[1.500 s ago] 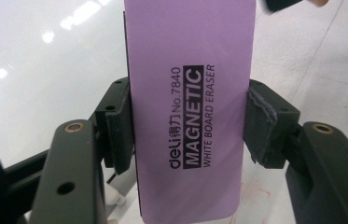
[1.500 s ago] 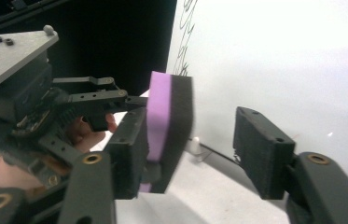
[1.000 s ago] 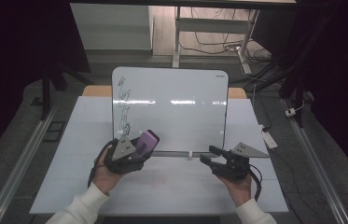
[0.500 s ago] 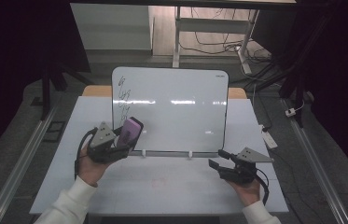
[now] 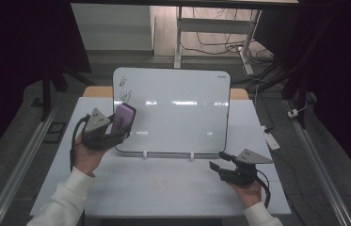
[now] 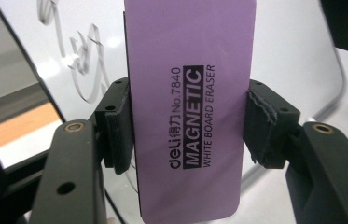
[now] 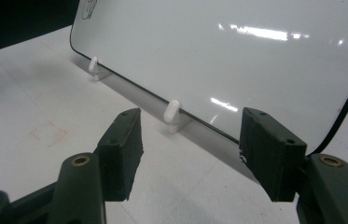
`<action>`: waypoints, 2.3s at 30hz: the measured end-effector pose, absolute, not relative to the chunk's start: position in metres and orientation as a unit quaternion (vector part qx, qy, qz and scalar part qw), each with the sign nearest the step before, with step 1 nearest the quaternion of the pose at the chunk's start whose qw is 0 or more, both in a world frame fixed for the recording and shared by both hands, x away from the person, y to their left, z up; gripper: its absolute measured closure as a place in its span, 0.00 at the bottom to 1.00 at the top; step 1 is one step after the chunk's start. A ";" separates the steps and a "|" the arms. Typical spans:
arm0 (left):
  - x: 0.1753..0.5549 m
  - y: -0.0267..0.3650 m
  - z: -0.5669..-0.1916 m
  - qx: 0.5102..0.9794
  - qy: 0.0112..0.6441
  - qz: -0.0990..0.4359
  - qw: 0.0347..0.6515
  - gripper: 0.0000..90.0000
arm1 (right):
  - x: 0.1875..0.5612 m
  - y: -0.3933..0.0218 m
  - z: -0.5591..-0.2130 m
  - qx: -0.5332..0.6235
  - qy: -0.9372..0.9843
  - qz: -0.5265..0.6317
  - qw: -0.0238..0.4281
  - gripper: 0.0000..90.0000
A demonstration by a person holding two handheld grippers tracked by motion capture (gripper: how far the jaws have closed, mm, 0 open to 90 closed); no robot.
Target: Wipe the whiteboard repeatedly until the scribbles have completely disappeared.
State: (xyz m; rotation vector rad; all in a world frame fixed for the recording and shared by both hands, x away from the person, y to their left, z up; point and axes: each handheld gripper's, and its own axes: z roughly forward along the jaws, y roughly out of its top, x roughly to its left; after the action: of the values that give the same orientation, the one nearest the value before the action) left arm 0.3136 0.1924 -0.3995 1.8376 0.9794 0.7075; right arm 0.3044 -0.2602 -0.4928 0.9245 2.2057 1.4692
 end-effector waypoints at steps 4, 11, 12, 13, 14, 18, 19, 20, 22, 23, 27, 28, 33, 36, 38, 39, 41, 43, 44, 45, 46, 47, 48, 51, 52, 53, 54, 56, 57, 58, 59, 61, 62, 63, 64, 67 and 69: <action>0.341 0.197 -0.387 0.736 0.420 0.290 0.444 0.46 | 0.305 -0.260 -0.493 0.324 0.779 0.510 0.170 0.43; 0.387 0.203 -0.371 0.725 0.455 0.304 0.417 0.46 | 0.303 -0.265 -0.495 0.329 0.778 0.508 0.172 0.42; 0.392 0.205 -0.368 0.723 0.460 0.302 0.417 0.46 | 0.303 -0.267 -0.495 0.331 0.776 0.507 0.174 0.42; 0.397 0.205 -0.365 0.722 0.463 0.302 0.416 0.46 | 0.302 -0.268 -0.495 0.334 0.775 0.508 0.174 0.41; 0.402 0.206 -0.362 0.720 0.467 0.303 0.414 0.46 | 0.301 -0.270 -0.495 0.336 0.774 0.508 0.174 0.41; 0.417 0.206 -0.353 0.721 0.478 0.306 0.397 0.46 | 0.298 -0.275 -0.495 0.341 0.771 0.507 0.179 0.41; 0.420 0.205 -0.353 0.723 0.479 0.310 0.390 0.46 | 0.297 -0.276 -0.495 0.343 0.770 0.506 0.180 0.41; 0.422 0.203 -0.353 0.723 0.481 0.312 0.384 0.46 | 0.297 -0.277 -0.495 0.345 0.769 0.506 0.181 0.40; 0.426 0.201 -0.355 0.727 0.484 0.311 0.375 0.46 | 0.296 -0.278 -0.495 0.346 0.769 0.506 0.181 0.40; 0.427 0.201 -0.356 0.728 0.485 0.310 0.373 0.46 | 0.295 -0.278 -0.495 0.346 0.770 0.505 0.181 0.40; 0.430 0.198 -0.360 0.731 0.484 0.306 0.369 0.46 | 0.294 -0.278 -0.495 0.346 0.771 0.503 0.183 0.40; 0.430 0.197 -0.360 0.732 0.484 0.308 0.367 0.46 | 0.294 -0.279 -0.495 0.346 0.770 0.504 0.183 0.40; 0.431 0.192 -0.363 0.743 0.476 0.306 0.358 0.46 | 0.294 -0.279 -0.495 0.346 0.770 0.503 0.184 0.40; 0.429 0.184 -0.369 0.754 0.465 0.301 0.352 0.46 | 0.294 -0.278 -0.495 0.344 0.772 0.502 0.184 0.40; 0.425 0.177 -0.375 0.763 0.454 0.304 0.344 0.46 | 0.294 -0.277 -0.495 0.342 0.772 0.503 0.184 0.40; 0.422 0.173 -0.378 0.769 0.447 0.307 0.339 0.46 | 0.294 -0.276 -0.495 0.342 0.773 0.502 0.184 0.40; 0.418 0.167 -0.384 0.775 0.436 0.314 0.332 0.46 | 0.294 -0.276 -0.495 0.341 0.774 0.502 0.183 0.40; 0.416 0.165 -0.386 0.779 0.428 0.320 0.327 0.46 | 0.295 -0.275 -0.495 0.340 0.774 0.501 0.183 0.40; 0.416 0.166 -0.386 0.779 0.429 0.320 0.328 0.46 | 0.295 -0.275 -0.495 0.340 0.774 0.501 0.184 0.40; 0.417 0.167 -0.384 0.776 0.431 0.319 0.332 0.46 | 0.295 -0.275 -0.495 0.340 0.774 0.502 0.183 0.40; 0.418 0.169 -0.382 0.772 0.434 0.322 0.335 0.46 | 0.295 -0.275 -0.495 0.339 0.774 0.502 0.184 0.40; 0.419 0.172 -0.379 0.768 0.437 0.326 0.336 0.46 | 0.295 -0.275 -0.495 0.339 0.774 0.503 0.184 0.40; 0.422 0.175 -0.376 0.764 0.440 0.327 0.340 0.46 | 0.295 -0.274 -0.495 0.339 0.774 0.503 0.184 0.40; 0.430 0.183 -0.365 0.751 0.456 0.335 0.340 0.46 | 0.295 -0.274 -0.494 0.338 0.774 0.502 0.185 0.40; 0.433 0.186 -0.361 0.747 0.462 0.331 0.345 0.46 | 0.295 -0.275 -0.494 0.338 0.774 0.502 0.185 0.40; 0.436 0.187 -0.358 0.742 0.469 0.330 0.348 0.46 | 0.296 -0.275 -0.494 0.338 0.773 0.504 0.185 0.40; 0.437 0.188 -0.355 0.739 0.471 0.335 0.347 0.46 | 0.296 -0.275 -0.495 0.338 0.773 0.504 0.184 0.40; 0.439 0.188 -0.353 0.740 0.469 0.339 0.343 0.46 | 0.296 -0.275 -0.495 0.337 0.774 0.503 0.184 0.40; 0.440 0.186 -0.353 0.740 0.469 0.340 0.341 0.46 | 0.296 -0.274 -0.495 0.336 0.774 0.504 0.183 0.40; 0.440 0.185 -0.354 0.742 0.467 0.342 0.338 0.46 | 0.296 -0.274 -0.495 0.336 0.774 0.504 0.183 0.40; 0.440 0.184 -0.355 0.744 0.464 0.340 0.340 0.46 | 0.296 -0.274 -0.495 0.336 0.774 0.505 0.183 0.40; 0.441 0.180 -0.357 0.749 0.457 0.336 0.342 0.46 | 0.296 -0.274 -0.495 0.336 0.773 0.506 0.183 0.40; 0.441 0.177 -0.358 0.754 0.450 0.337 0.340 0.46 | 0.296 -0.274 -0.495 0.336 0.773 0.505 0.184 0.40; 0.441 0.173 -0.359 0.758 0.445 0.339 0.337 0.46 | 0.296 -0.274 -0.495 0.336 0.773 0.505 0.184 0.40; 0.441 0.170 -0.360 0.761 0.440 0.338 0.336 0.46 | 0.295 -0.274 -0.495 0.335 0.774 0.506 0.184 0.40; 0.437 0.163 -0.363 0.772 0.423 0.328 0.344 0.46 | 0.295 -0.273 -0.495 0.332 0.775 0.506 0.184 0.40; 0.434 0.160 -0.368 0.779 0.412 0.329 0.338 0.46 | 0.295 -0.273 -0.495 0.331 0.776 0.505 0.184 0.40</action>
State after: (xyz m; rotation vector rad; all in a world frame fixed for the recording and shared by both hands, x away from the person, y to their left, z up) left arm 0.4342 0.1595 -0.3677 2.0301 1.0739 0.8577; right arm 0.2950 -0.2728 -0.4952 0.9327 2.1866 1.4234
